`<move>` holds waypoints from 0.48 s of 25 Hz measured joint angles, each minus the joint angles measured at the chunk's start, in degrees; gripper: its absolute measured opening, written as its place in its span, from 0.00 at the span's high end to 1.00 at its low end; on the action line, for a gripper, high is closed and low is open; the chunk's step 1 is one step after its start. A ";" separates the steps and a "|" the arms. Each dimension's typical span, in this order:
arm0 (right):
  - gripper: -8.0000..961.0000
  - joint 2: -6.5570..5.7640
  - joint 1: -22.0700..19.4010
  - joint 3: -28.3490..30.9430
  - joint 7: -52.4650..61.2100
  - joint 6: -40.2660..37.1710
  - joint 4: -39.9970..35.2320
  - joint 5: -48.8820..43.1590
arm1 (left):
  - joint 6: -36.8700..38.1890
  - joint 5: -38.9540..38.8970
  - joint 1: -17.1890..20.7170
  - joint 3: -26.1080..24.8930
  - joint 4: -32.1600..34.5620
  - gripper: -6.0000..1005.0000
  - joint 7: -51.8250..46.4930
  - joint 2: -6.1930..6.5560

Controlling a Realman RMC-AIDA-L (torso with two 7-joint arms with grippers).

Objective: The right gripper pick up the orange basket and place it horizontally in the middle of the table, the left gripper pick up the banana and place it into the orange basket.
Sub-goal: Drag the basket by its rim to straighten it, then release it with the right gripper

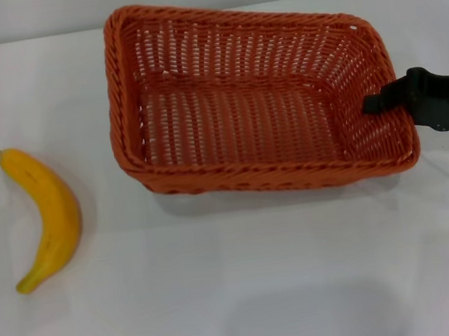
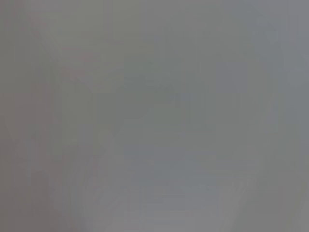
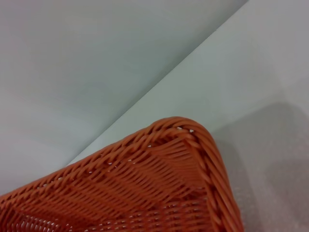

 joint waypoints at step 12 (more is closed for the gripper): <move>0.85 0.14 -0.62 0.35 -5.35 0.43 2.27 6.03 | -0.12 -0.39 0.10 -0.06 -0.46 0.12 0.00 -0.21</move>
